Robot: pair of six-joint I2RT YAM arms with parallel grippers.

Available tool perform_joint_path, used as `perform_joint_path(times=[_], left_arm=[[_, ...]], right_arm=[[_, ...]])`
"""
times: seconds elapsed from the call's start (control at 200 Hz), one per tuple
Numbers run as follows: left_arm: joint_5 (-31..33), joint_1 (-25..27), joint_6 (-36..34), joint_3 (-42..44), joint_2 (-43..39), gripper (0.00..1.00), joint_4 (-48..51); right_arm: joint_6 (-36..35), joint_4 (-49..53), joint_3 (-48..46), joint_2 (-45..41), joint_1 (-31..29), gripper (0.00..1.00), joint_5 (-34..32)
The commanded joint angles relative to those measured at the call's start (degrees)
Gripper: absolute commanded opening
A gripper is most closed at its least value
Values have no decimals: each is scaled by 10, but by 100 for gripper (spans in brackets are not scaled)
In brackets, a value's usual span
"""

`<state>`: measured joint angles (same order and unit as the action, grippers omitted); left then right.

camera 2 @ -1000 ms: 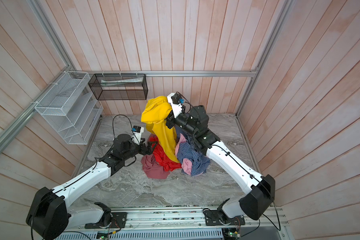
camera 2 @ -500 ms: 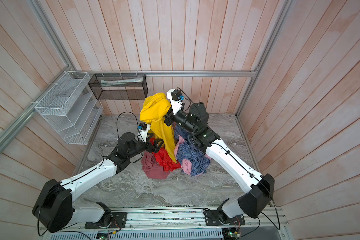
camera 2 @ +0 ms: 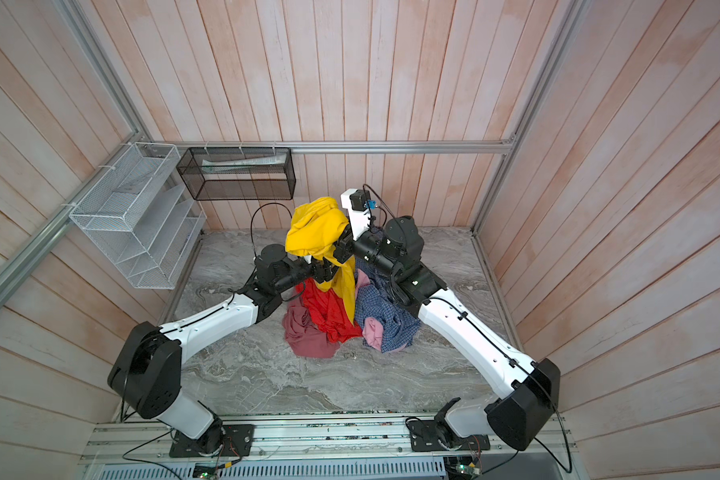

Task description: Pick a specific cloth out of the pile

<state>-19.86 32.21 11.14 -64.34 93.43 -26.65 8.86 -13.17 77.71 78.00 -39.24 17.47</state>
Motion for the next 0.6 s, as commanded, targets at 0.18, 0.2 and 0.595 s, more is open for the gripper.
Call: perform_joint_path(times=[0.18, 0.2, 0.595], left_arm=[[13, 1, -46, -61, -25, 0, -30], [15, 1, -46, -58, -30, 0, -33], [13, 1, -1, -32, -118, 0, -62]], right_arm=[[14, -8, -51, -46, 4, 0, -38], [14, -8, -57, -49, 4, 1, -44], [17, -19, -146, -94, 20, 68, -104]])
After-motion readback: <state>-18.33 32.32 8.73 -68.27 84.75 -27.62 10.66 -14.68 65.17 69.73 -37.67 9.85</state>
